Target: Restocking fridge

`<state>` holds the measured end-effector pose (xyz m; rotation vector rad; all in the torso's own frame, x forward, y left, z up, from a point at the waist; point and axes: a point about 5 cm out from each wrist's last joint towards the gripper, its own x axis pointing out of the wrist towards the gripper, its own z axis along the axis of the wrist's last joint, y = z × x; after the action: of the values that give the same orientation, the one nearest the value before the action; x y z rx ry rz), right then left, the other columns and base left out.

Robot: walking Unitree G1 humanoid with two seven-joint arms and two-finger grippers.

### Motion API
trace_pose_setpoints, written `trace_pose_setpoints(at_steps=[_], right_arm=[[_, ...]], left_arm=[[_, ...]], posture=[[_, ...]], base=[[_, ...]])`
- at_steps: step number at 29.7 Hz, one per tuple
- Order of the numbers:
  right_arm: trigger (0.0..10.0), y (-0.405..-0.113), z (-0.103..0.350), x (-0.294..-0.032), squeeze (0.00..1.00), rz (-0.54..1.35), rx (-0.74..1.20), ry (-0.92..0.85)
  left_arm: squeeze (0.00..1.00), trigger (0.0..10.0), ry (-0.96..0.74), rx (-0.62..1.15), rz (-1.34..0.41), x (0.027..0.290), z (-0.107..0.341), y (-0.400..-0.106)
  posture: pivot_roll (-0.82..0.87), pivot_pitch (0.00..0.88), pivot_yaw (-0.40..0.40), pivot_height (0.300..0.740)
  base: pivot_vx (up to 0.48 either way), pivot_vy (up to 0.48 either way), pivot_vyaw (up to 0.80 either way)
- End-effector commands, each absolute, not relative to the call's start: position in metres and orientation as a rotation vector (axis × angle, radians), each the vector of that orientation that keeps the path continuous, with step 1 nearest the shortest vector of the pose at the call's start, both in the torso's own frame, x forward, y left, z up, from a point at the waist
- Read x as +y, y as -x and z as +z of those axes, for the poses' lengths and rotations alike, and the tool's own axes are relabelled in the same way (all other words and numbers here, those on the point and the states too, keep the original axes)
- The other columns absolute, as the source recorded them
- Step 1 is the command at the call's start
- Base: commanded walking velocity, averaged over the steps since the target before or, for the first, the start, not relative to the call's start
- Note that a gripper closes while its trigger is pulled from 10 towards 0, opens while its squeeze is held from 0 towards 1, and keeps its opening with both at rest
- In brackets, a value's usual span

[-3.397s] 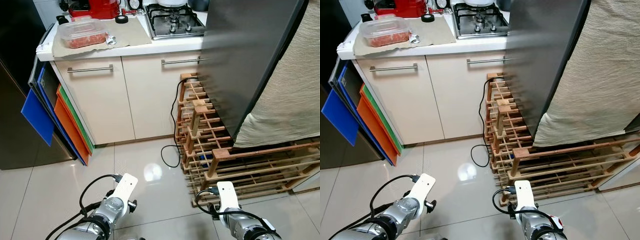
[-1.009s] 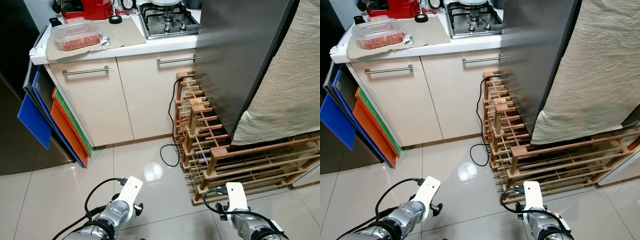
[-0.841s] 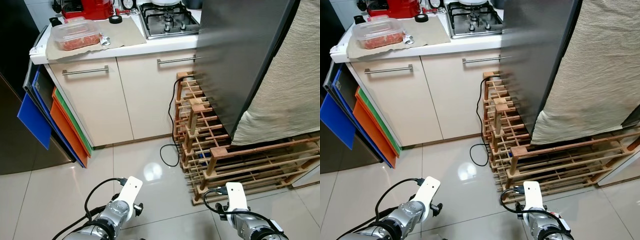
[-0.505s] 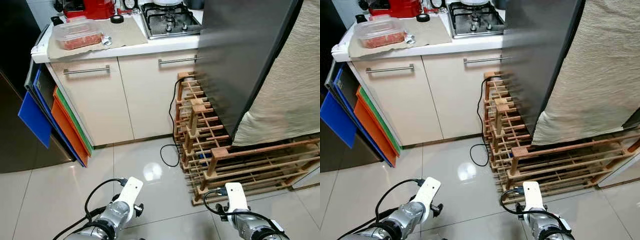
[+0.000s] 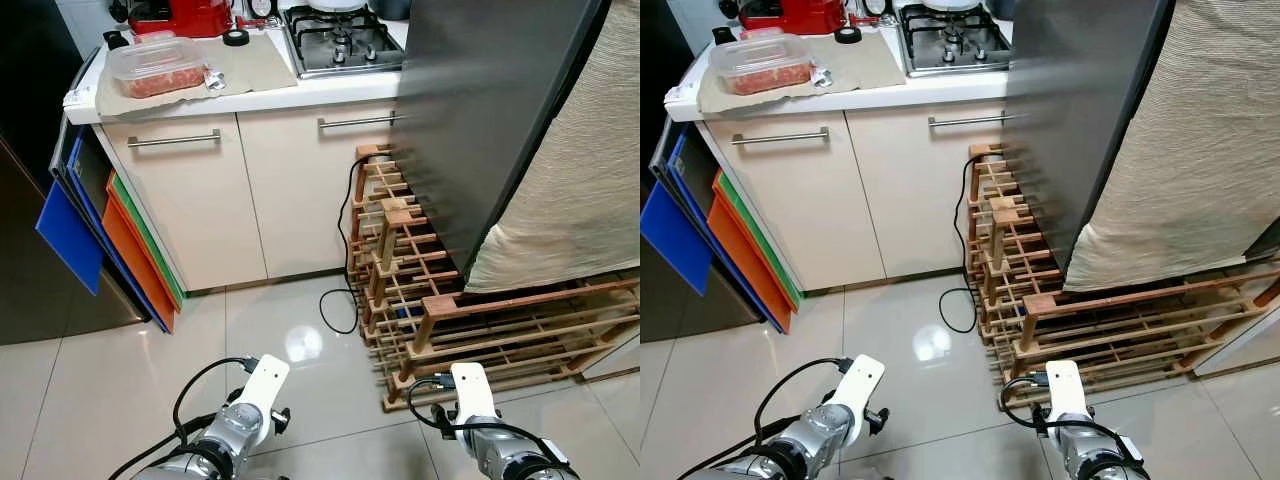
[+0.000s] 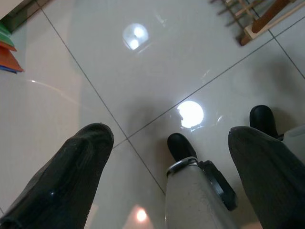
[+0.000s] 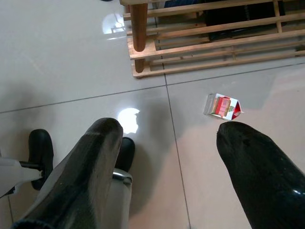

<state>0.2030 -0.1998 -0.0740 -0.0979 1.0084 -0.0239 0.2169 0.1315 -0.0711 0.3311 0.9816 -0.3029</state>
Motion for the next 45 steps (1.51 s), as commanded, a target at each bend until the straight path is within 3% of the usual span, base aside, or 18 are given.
trace_pose_setpoints(at_steps=[1,45], right_arm=[[10.0,-0.2031,-0.0741,-0.1991,0.0,-0.026,1.009,0.092],[10.0,-0.2043,-0.0736,-0.1984,0.0,-0.02,1.018,0.088]], left_arm=[[0.0,10.0,-0.339,0.986,-0.294,0.1352,-0.0712,-0.2169],[0.0,10.0,-0.268,0.976,-0.262,0.1348,-0.0703,-0.2183]], posture=[[0.02,0.0,0.013,0.74],[0.03,0.0,0.016,0.74]], base=[[0.0,0.0,0.0],[0.0,0.0,0.0]])
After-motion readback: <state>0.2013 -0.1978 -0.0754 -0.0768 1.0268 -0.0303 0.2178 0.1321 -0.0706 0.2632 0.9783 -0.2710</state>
